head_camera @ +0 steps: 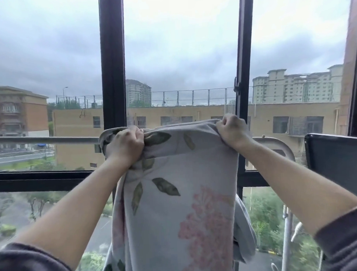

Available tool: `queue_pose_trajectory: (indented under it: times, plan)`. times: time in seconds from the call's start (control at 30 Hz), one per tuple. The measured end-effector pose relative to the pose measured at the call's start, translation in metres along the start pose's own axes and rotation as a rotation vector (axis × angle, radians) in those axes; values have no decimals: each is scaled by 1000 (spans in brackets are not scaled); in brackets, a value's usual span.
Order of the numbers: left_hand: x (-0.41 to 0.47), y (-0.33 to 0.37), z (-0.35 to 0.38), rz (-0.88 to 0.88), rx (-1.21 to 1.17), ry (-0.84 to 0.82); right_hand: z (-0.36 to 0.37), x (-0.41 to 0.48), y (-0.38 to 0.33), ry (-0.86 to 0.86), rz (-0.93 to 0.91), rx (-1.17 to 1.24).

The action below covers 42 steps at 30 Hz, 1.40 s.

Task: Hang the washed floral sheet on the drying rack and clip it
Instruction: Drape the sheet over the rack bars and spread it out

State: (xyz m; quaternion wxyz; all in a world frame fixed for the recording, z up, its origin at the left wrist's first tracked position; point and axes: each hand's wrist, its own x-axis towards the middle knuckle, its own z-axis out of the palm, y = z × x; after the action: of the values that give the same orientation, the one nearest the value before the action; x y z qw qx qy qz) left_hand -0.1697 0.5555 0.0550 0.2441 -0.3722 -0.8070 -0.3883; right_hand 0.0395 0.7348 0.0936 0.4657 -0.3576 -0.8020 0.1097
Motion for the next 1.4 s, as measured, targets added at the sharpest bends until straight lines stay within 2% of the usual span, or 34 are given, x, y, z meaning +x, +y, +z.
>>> queue_pose_trajectory:
  times: [0.07,0.13,0.23,0.3,0.4,0.53,0.6,0.67,0.73,0.83,0.93,1.1,1.23,1.37,1.4]
  plan:
    - [-6,-8,-4,19,-16,96,4,-10,11,-32,-62,-193]
    - [-13,-15,-11,84,5,286,7,-16,12,-7,-111,-319]
    - [-20,-27,-20,92,47,452,3,-22,-3,102,-199,-351]
    - [-20,-34,-22,-50,-13,400,6,-26,-19,84,-294,-288]
    - [-16,-41,-23,-220,-113,239,23,-34,-61,-132,-410,-279]
    - [-12,-45,-28,-224,-232,180,63,-43,-116,-325,-768,-354]
    - [-13,-47,-32,-211,-190,138,77,-40,-129,-376,-882,-456]
    - [-13,-44,-35,-136,-52,130,84,-33,-134,-310,-943,-528]
    - [-10,-39,-35,-24,156,202,86,-26,-134,-214,-1011,-514]
    - [-3,-31,-30,87,371,268,79,-19,-124,-162,-1053,-439]
    - [3,-29,-26,52,358,223,60,-11,-105,-132,-1010,-357]
    - [7,-36,-18,111,405,237,23,3,-58,-105,-920,-400]
    - [3,-24,-9,104,466,128,21,2,-41,-79,-875,-332]
    - [-6,3,22,381,357,49,30,-4,-52,-84,-926,-267]
    - [-7,8,26,398,305,32,31,-4,-54,-90,-927,-244]
